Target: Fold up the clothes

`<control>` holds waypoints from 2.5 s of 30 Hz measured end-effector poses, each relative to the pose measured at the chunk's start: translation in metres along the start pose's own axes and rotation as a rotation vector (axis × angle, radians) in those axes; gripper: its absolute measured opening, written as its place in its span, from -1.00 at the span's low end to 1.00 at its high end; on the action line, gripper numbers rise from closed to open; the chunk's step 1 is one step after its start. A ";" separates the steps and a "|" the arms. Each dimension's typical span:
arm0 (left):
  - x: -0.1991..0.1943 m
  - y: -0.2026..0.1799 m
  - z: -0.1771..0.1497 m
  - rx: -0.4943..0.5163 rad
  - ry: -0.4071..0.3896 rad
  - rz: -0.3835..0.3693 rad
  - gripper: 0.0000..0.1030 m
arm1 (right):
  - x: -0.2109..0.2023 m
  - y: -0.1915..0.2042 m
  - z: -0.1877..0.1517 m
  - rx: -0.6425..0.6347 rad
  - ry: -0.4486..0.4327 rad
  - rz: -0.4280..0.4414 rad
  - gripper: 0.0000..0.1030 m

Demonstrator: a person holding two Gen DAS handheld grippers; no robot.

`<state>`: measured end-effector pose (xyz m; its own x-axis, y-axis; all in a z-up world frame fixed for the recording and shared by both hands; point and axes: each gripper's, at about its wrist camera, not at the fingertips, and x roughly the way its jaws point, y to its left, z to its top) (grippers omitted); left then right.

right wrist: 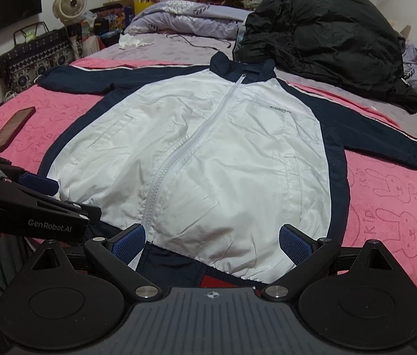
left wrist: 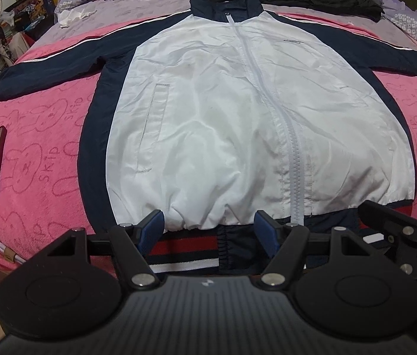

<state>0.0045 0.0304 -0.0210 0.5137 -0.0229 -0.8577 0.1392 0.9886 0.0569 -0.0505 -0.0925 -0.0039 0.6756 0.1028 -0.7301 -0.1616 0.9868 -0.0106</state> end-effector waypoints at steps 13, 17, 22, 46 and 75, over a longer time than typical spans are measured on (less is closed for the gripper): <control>0.020 0.001 -0.006 0.032 0.031 0.043 0.44 | 0.030 -0.020 -0.021 0.014 0.075 -0.025 0.91; 0.031 0.008 -0.022 0.089 0.059 0.074 0.45 | 0.053 -0.043 -0.038 0.030 0.202 -0.119 0.90; -0.006 0.012 -0.010 0.125 -0.076 0.062 0.45 | 0.024 -0.098 -0.039 0.128 0.122 -0.029 0.89; 0.095 -0.026 0.081 -0.047 -0.195 -0.185 0.62 | 0.182 -0.513 0.067 1.013 -0.291 -0.403 -0.78; 0.075 0.144 0.052 -0.400 -0.292 -0.033 0.60 | 0.279 -0.045 0.217 0.128 -0.184 0.227 0.27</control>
<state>0.1077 0.1635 -0.0506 0.7381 -0.0392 -0.6736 -0.1471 0.9649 -0.2174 0.3011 -0.0812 -0.0591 0.7535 0.3318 -0.5676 -0.2396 0.9425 0.2328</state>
